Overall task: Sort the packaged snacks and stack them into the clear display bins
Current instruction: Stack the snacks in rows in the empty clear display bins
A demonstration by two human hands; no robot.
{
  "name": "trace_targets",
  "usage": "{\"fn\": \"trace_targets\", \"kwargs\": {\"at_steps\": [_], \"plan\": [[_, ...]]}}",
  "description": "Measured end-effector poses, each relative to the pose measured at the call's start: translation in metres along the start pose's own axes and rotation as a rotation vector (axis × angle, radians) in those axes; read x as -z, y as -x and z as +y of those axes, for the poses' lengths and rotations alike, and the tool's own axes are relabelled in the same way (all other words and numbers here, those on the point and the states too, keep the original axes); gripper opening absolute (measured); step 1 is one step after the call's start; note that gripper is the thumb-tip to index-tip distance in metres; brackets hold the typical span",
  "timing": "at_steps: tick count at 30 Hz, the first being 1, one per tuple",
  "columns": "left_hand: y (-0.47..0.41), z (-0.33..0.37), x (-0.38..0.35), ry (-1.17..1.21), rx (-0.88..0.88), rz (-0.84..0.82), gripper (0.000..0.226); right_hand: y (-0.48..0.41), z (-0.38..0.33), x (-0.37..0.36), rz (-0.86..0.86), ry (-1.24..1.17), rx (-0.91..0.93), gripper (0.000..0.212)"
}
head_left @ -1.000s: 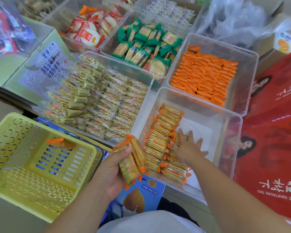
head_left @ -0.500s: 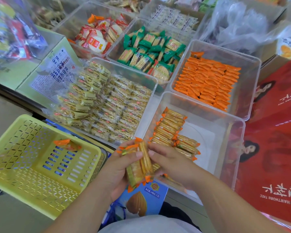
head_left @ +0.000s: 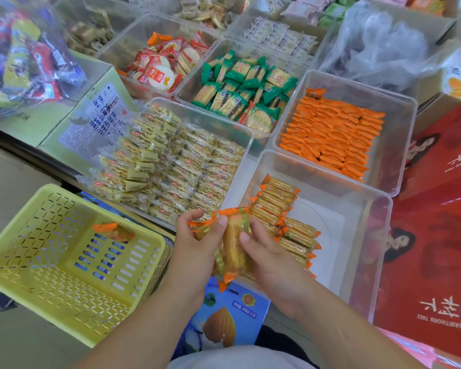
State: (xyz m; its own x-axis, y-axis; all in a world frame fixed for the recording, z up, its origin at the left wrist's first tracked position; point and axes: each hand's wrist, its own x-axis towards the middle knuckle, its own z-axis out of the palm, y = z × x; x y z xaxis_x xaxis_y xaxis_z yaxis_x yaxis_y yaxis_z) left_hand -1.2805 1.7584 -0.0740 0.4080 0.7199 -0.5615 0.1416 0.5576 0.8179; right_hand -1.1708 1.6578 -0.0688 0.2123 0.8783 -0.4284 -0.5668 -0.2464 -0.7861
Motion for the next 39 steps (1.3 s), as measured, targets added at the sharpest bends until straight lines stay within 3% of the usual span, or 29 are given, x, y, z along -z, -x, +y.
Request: {"fn": "trace_targets", "kwargs": {"at_steps": [7, 10, 14, 16, 18, 21, 24, 27, 29, 31, 33, 36, 39], "plan": [[0.008, 0.006, -0.013, 0.103, 0.074, -0.011, 0.082, 0.001, 0.000, -0.014, -0.009, 0.144, 0.019, 0.035], [0.009, 0.007, -0.013, 0.123, 0.072, -0.003, 0.082, 0.005, -0.003, -0.016, -0.038, 0.241, 0.046, 0.038], [0.005, 0.007, -0.012, 0.169, 0.068, -0.019, 0.068, 0.008, -0.012, -0.027, -0.110, 0.421, 0.097, 0.059], [0.004, 0.006, -0.014, 0.163, 0.060, -0.072, 0.061, 0.009, -0.008, -0.027, -0.096, 0.494, 0.159, 0.053], [0.002, 0.006, -0.016, 0.136, 0.064, -0.133, 0.056, 0.009, -0.005, -0.023, -0.068, 0.466, 0.145, 0.058], [-0.004, 0.007, -0.020, 0.067, 0.075, -0.203, 0.073, 0.008, -0.007, -0.014, -0.050, 0.329, 0.125, 0.052], [-0.010, 0.008, -0.024, -0.101, 0.059, -0.269, 0.102, 0.006, -0.009, 0.000, 0.037, 0.191, 0.035, 0.048], [-0.014, 0.007, -0.027, -0.405, -0.089, -0.290, 0.114, -0.003, -0.014, 0.030, 0.244, 0.194, 0.029, 0.039], [-0.019, 0.001, -0.022, -0.723, -0.272, -0.211, 0.105, -0.011, -0.020, 0.063, 0.461, 0.435, 0.097, 0.035], [-0.026, -0.010, -0.016, -1.024, -0.424, -0.158, 0.096, -0.020, -0.024, 0.109, 0.676, 0.832, 0.123, 0.043], [-0.032, -0.026, -0.010, -1.195, -0.458, -0.172, 0.093, -0.027, -0.023, 0.150, 0.797, 1.171, 0.003, 0.058], [-0.039, -0.048, -0.004, -1.336, -0.478, -0.212, 0.097, -0.037, -0.011, 0.185, 0.785, 1.457, -0.206, 0.078], [-0.041, -0.059, 0.000, -1.433, -0.556, -0.213, 0.093, -0.051, 0.002, 0.197, 0.690, 1.485, -0.377, 0.080]]}}
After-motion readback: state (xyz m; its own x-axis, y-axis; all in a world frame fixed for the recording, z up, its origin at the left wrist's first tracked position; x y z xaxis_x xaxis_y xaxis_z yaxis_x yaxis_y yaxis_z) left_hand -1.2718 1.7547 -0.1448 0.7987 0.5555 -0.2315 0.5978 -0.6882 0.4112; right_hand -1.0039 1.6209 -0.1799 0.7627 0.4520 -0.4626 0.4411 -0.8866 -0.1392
